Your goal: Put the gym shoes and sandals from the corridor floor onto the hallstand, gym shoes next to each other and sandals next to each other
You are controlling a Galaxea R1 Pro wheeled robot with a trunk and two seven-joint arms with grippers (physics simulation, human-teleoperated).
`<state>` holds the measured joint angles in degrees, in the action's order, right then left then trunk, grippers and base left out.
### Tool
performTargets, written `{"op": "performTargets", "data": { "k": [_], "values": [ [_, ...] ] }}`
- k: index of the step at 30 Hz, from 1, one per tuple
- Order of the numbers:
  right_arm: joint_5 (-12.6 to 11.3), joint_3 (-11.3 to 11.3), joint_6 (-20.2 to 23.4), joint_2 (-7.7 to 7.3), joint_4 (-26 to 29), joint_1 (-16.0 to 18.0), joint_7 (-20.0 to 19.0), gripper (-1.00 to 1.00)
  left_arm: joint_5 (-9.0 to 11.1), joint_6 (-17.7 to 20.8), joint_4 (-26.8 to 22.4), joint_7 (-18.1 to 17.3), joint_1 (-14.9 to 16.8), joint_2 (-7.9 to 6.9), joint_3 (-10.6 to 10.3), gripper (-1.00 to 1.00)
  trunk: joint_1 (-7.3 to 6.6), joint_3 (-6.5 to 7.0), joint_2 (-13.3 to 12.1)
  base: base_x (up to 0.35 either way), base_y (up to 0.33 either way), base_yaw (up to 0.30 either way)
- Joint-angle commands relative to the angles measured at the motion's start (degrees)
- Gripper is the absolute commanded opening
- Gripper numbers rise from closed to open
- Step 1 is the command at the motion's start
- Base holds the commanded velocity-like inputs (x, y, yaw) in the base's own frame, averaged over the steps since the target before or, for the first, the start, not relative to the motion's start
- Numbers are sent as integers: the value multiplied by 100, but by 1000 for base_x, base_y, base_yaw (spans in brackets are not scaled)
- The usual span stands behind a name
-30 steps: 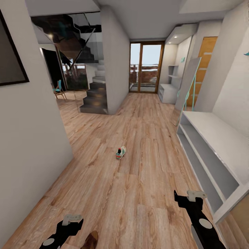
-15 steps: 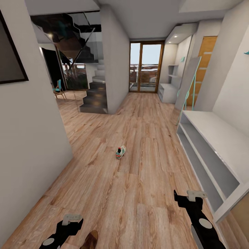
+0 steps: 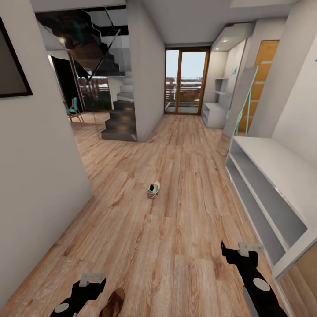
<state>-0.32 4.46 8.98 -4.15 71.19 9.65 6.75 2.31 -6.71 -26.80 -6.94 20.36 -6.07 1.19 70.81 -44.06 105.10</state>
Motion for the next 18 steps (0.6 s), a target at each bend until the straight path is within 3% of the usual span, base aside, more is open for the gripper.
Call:
{"op": "performTargets", "data": {
  "k": [1,18],
  "values": [
    [-3,-7,34,-2,9,2,22,100,24,-13,5,-35,3,0,13,100,22,-33,44,0,0,0],
    [-3,-6,34,0,11,2,25,100,16,-8,8,-35,4,0,13,100,395,-492,726,0,0,0]
  ]
}}
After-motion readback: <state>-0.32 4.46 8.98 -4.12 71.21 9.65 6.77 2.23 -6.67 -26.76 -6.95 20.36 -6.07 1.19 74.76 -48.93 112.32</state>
